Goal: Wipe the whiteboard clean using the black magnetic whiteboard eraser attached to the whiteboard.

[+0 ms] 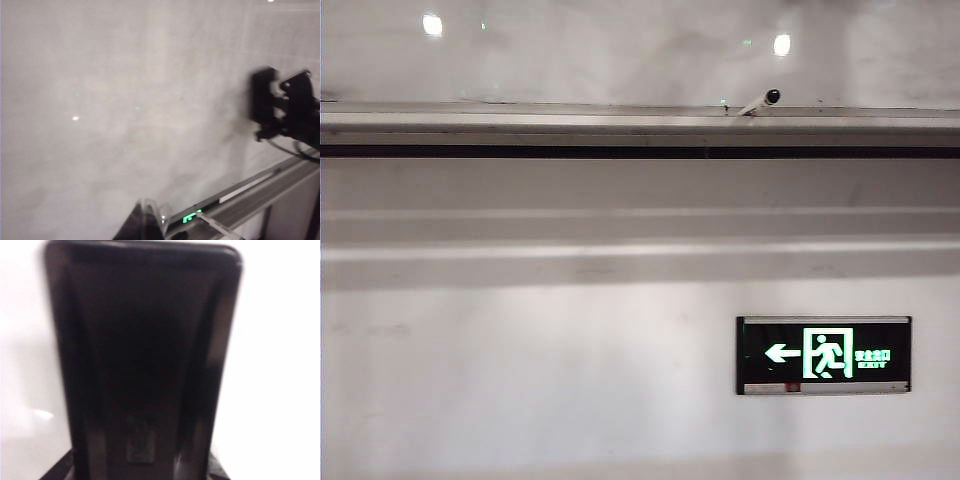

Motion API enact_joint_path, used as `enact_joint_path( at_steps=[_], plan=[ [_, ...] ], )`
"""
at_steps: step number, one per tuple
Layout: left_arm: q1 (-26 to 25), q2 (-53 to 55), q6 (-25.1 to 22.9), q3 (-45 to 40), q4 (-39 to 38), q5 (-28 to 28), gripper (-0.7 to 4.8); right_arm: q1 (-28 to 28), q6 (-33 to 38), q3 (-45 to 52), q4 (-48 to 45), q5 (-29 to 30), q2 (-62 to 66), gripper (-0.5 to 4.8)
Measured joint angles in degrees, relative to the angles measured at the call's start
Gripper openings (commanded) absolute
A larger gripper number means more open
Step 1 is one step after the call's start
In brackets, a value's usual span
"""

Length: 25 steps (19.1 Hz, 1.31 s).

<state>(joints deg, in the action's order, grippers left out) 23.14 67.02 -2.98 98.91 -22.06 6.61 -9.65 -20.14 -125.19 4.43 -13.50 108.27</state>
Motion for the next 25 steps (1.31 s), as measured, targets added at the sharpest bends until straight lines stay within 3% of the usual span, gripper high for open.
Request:
enact_joint_path(
  at_steps=[1, 2, 4, 6, 7, 11, 19, 20, 22, 25],
  plan=[
    [0.0, 0.0, 0.0, 0.0, 0.0, 0.0, -0.06, -2.4, 0.0, -0.1, -1.8, 4.7, 0.1, 0.69],
    [0.0, 0.1, 0.0, 0.0, 0.0, 0.0, -0.06, -3.1, 0.0, -0.2, -2.1, 5.5, 0.3, 1.47],
    [0.0, 0.0, 0.0, 0.0, 0.0, 0.0, -0.06, -3.1, 0.0, -0.2, -2.6, 5.9, 0.5, 2.32],
    [0.0, 0.0, 0.0, 0.0, 0.0, 0.0, -0.06, -2.9, 0.0, -0.2, -2.5, 7.3, 0.4, 2.86],
    [0.0, 0.0, 0.0, 0.0, 0.0, 0.0, -0.06, -2.9, 0.1, -0.2, -2.6, 7.8, 0.5, 3.55],
    [0.0, 0.0, 0.0, 0.0, 0.0, 0.0, -0.06, -4.0, 0.5, 0.1, -0.6, 11.3, 0.3, 3.6],
    [0.0, -0.1, 0.0, 0.0, 0.0, 0.0, -0.06, -5.8, 0.9, 0.0, -1.5, 8.8, -2.0, 3.54],
    [0.0, -0.1, 0.0, 0.0, 0.0, 0.0, -0.06, -5.8, 1.0, -0.1, -2.5, 8.7, -2.0, 3.41],
    [0.0, -0.1, 0.0, 0.0, 0.0, 0.0, -0.06, -5.8, 1.8, 0.0, -2.4, 8.6, -1.5, 2.62],
    [0.0, -0.1, 0.0, 0.0, -0.1, 0.1, -0.06, -6.1, 2.3, 0.0, -2.6, 8.4, -0.7, 2.64]
  ],
)
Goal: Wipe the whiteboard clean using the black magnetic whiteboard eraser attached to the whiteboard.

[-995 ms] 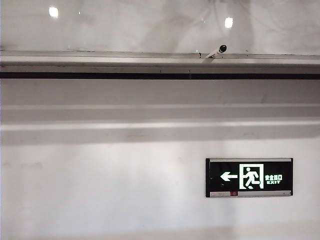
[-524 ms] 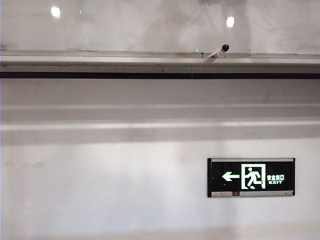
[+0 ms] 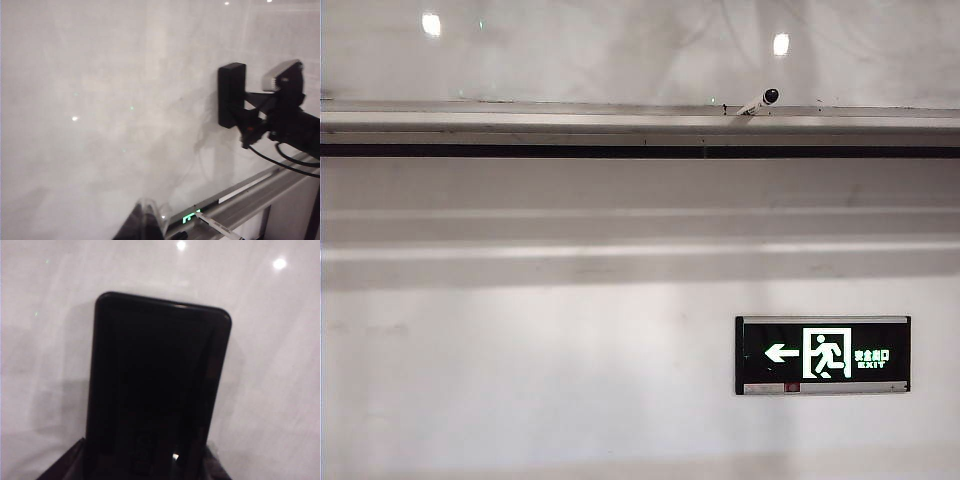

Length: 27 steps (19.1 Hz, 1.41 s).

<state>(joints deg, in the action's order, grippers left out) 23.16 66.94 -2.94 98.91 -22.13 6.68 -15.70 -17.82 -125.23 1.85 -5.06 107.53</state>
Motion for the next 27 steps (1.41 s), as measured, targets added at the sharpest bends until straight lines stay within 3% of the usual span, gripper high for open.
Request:
enact_joint_path(
  at_steps=[4, 8, 14, 18, 22, 23, 24, 26, 27],
  plan=[
    [0.0, 0.0, 0.0, 0.0, 0.0, 0.0, -0.06, -0.1, 0.7, 0.0, 0.0, -1.2, 0.0, 2.63],
    [0.0, 0.0, 0.0, 0.0, 0.0, 0.0, -0.06, 0.2, 1.1, 0.0, 0.1, 3.3, 0.0, 2.64],
    [0.0, 0.0, 0.0, 0.0, 0.0, 0.0, -0.06, -3.8, 0.9, 0.0, 0.6, 5.6, 1.2, 2.67],
    [0.0, 0.0, 0.0, 0.0, 0.0, 0.0, -0.06, -3.9, 0.5, 0.1, 0.7, 6.8, 1.2, 4.7],
    [0.0, 0.0, 0.0, 0.0, -0.1, 0.0, -0.06, -4.1, 0.5, 0.4, 1.9, 6.3, -1.5, 4.72],
    [0.0, 0.0, 0.0, 0.0, -0.1, 0.0, -0.06, -4.1, 0.5, 0.4, 2.1, 6.3, -3.1, 4.51],
    [0.0, 0.0, 0.0, 0.0, -0.2, 0.0, -0.06, -4.0, 0.5, 0.3, 2.2, 6.2, -5.3, 3.75],
    [0.0, 0.0, 0.0, 0.0, -1.0, 0.0, -0.06, -4.0, 0.6, 0.2, 3.4, 5.6, -10.1, -0.26],
    [0.0, -0.2, 0.0, 0.0, -1.7, 0.0, -0.06, -4.1, 0.6, 0.1, 5.6, 3.5, -12.3, 0.0]
  ],
)
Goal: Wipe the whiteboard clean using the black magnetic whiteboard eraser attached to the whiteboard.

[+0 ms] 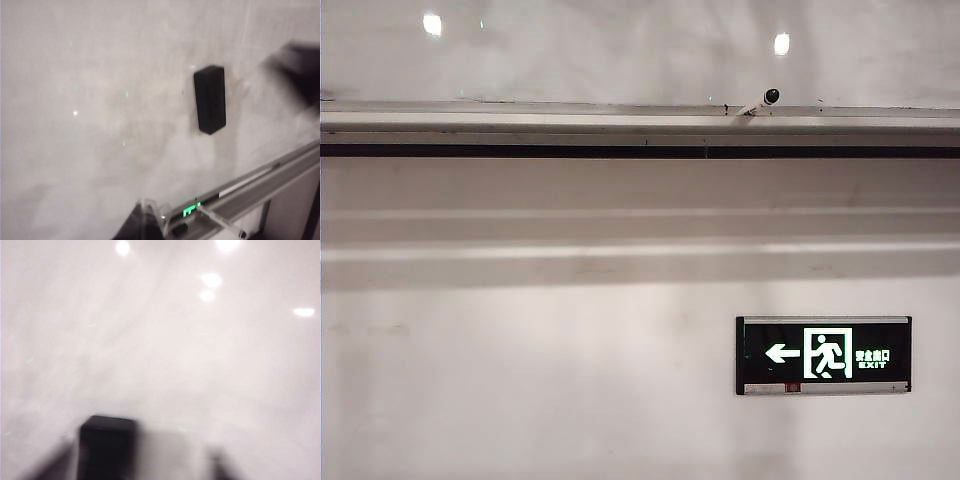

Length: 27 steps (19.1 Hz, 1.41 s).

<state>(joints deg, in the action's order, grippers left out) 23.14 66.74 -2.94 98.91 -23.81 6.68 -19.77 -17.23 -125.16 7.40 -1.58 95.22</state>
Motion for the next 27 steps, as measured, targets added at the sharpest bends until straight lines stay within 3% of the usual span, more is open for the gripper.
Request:
enact_joint_path(
  at_steps=[2, 4, 8, 11, 16, 20, 27],
  plan=[
    [0.0, -1.2, 0.0, 0.0, -1.8, 0.0, -0.06, -0.2, 0.3, 0.0, 7.7, -6.7, -5.2, -0.05],
    [0.0, -3.4, 0.0, 0.0, -3.6, 0.4, -0.06, 0.1, 0.8, 0.1, 16.5, -9.4, -10.1, -0.05],
    [0.0, -7.7, 2.5, -2.7, -11.0, 1.5, -0.06, -0.1, 1.2, 2.7, 23.7, -5.7, -19.0, -0.05],
    [0.0, -17.5, 3.0, -16.9, -11.0, 1.4, -0.06, -0.1, 1.6, 17.9, 25.2, -1.6, -29.4, -0.05],
    [0.0, -35.0, 1.9, -37.4, -1.0, 0.6, -0.06, -0.1, 2.5, 47.5, 14.7, 1.1, -45.7, -0.05],
    [0.0, -44.0, 3.5, -47.5, -0.5, 0.6, -0.06, -0.2, 7.5, 68.0, 6.4, 5.5, -56.5, -0.05],
    [0.0, -56.1, 4.1, -63.6, -0.4, -4.8, -0.06, -0.1, 10.6, 94.5, 1.6, 5.2, -74.3, -0.05]
  ],
)
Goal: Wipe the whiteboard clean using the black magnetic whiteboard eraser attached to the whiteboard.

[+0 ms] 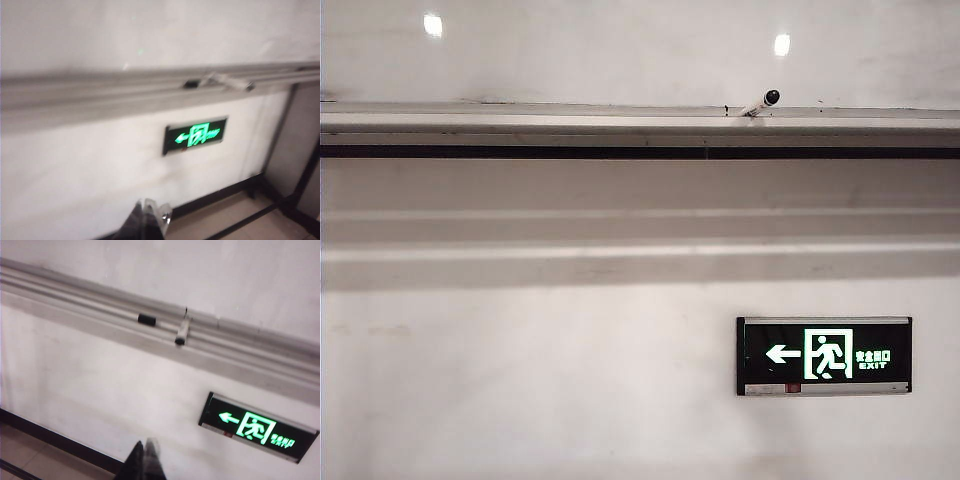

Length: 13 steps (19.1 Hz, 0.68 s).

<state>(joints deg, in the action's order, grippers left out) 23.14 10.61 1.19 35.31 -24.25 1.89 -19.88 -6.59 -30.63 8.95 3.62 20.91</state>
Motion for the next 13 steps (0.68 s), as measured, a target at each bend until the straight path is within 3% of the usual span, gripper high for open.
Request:
enact_joint_path(
  at_steps=[7, 13],
  plan=[
    [0.0, -5.4, 0.8, -12.4, 3.9, -1.0, -0.06, 0.0, 2.4, 14.6, 0.1, -8.7, -15.1, -0.05],
    [0.0, -5.5, 1.1, -19.0, 13.0, 0.1, -0.06, 0.0, 5.3, 15.0, 4.6, -6.4, -20.7, -0.05]
  ],
)
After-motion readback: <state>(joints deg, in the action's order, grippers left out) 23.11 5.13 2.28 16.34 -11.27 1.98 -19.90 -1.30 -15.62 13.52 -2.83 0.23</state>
